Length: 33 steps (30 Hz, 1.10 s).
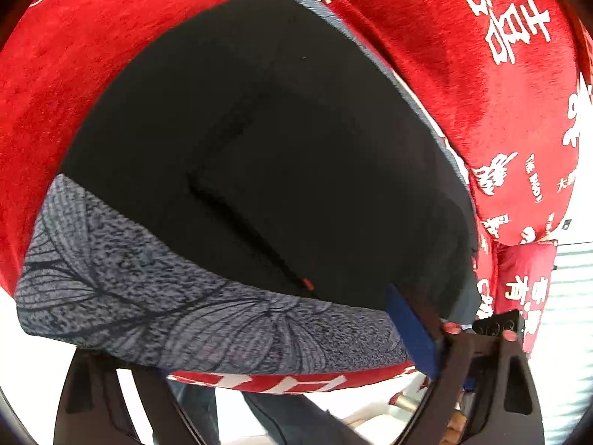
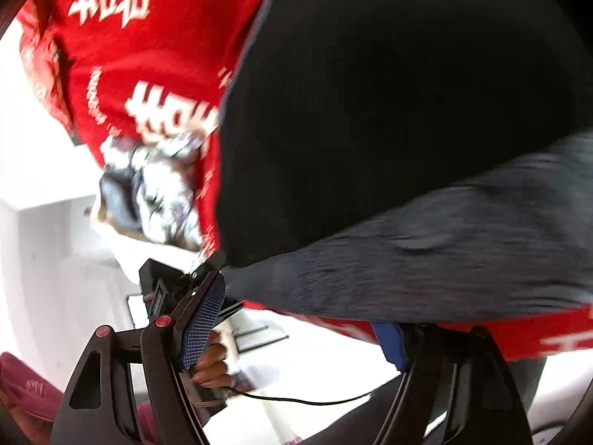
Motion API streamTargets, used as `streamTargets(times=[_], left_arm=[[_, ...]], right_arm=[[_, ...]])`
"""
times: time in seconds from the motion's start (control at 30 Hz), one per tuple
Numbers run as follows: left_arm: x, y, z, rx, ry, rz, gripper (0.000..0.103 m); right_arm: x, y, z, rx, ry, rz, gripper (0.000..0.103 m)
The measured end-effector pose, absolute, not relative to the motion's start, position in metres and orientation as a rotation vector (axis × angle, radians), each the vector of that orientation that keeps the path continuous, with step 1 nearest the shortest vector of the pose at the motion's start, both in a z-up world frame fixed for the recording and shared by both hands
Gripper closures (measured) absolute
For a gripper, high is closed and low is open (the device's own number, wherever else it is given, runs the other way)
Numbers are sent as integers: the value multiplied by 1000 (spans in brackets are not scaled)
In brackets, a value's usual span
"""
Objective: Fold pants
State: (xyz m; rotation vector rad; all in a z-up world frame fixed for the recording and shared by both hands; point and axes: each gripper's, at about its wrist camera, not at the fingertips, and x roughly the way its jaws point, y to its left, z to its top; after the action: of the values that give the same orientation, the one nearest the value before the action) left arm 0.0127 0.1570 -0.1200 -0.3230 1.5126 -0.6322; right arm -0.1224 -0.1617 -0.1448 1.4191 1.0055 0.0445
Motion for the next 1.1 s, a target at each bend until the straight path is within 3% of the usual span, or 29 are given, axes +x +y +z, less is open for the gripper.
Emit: streamTargets(times=[0.07,0.1,0.13,0.17,0.2,0.23,0.33,0.6,0.63,0.67,0.73,0.97,1.1], left_arm=[[13,159,-119,-304,1510,-618,24],[13,160,-119,-282,1508,-607,28],[13,163,-119,-262,1504,-596,40],[13,168,-118,-245,1501,-585,61],[15,171,-117,-246,1506,-585,71],[18,175,-117,-283,1522,-588,82],[24,172,-98,-309,1519,-573,82],[77,118,-9,-239,1308,-599,81],[91,107,-4,-217,1282,-587,70],[105,95,-2,-180,1252,-551,43],[131,83,-4,-140,1189,-493,29],[188,19,-69,13,1206,-342,26],[197,9,-77,64,1192,-229,26]], right_arm=[[-141,-173,-153,1469,984,-11,24],[-152,-179,-160,1550,938,-16,28],[-157,-182,-166,1615,916,-30,37],[-161,-184,-169,1655,907,-42,48],[-164,-188,-171,1695,890,-63,82],[-166,-194,-170,1722,877,-81,96],[-147,-208,-137,1641,898,-44,96],[-44,-288,-38,1301,945,166,96],[-27,-302,-33,1270,949,172,96],[-14,-311,-32,1255,956,172,96],[18,-332,-40,1241,976,160,96],[87,-371,-118,1149,1137,69,95],[100,-384,-152,1111,1206,22,84]])
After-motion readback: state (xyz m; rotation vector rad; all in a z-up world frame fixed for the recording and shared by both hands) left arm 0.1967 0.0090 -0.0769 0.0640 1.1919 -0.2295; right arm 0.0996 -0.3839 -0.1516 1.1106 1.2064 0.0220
